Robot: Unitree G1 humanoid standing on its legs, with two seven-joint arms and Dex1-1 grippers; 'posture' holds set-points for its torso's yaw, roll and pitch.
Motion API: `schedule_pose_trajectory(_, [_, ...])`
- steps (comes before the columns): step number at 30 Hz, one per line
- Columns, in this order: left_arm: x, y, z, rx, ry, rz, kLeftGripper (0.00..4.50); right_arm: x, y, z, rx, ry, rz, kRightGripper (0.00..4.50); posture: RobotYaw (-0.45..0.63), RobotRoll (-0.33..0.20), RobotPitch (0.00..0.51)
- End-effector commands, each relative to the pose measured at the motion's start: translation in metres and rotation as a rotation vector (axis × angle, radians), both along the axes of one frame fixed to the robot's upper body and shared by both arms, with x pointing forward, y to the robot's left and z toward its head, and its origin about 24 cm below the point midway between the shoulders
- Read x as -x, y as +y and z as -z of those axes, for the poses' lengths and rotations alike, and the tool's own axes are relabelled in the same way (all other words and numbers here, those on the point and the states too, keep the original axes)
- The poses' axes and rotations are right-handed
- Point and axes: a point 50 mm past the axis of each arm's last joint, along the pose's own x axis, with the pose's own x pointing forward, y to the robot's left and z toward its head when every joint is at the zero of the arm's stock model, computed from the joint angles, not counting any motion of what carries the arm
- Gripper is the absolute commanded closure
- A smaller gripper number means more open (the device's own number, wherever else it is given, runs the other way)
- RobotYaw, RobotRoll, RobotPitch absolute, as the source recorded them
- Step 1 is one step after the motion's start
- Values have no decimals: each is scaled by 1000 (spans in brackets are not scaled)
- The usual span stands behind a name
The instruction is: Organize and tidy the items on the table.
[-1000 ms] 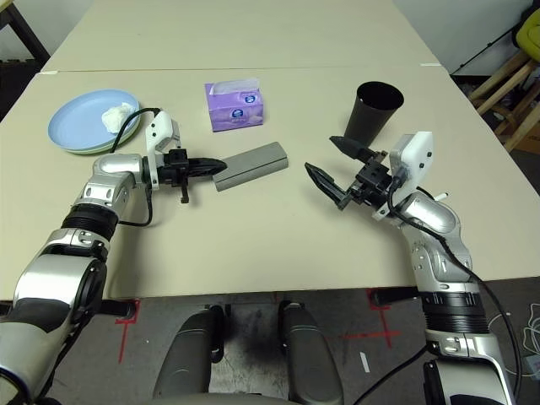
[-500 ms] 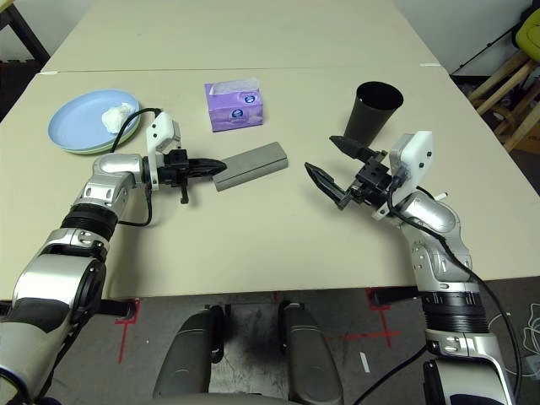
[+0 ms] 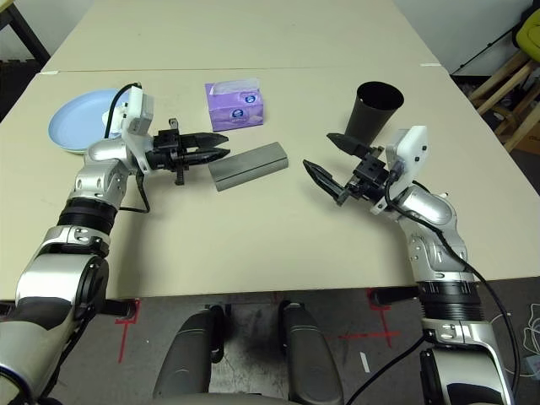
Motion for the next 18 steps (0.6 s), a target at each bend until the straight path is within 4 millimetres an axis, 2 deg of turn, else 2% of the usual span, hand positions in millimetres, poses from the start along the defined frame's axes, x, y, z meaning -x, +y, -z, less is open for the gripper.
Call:
schedule_pose_trajectory(1, [4, -1, 11, -67, 5, 42, 416, 2, -2, 1, 61, 22, -10, 0, 21, 0, 183])
schedule_pose_trajectory(2, [4, -1, 13, -79, 2, 48, 81, 3, -3, 2, 85, 33, -15, 0, 18, 0, 180])
schedule_pose_trajectory(3, [5, -1, 14, -91, -5, 55, 31, 5, -3, 2, 103, 45, -16, 0, 16, 0, 177])
schedule_pose_trajectory(10, [6, -13, 19, -88, -33, 86, 31, 6, -16, -5, 322, 105, -24, 0, 17, 0, 178])
schedule_pose_trajectory(15, [7, -16, 19, -78, -40, 98, 31, 1, -26, -22, 371, 150, -22, 0, 23, 0, 187])
schedule_pose_trajectory(18, [8, -18, 17, -51, -53, 100, 31, 1, -35, -31, 542, 208, -30, 0, 20, 0, 189])
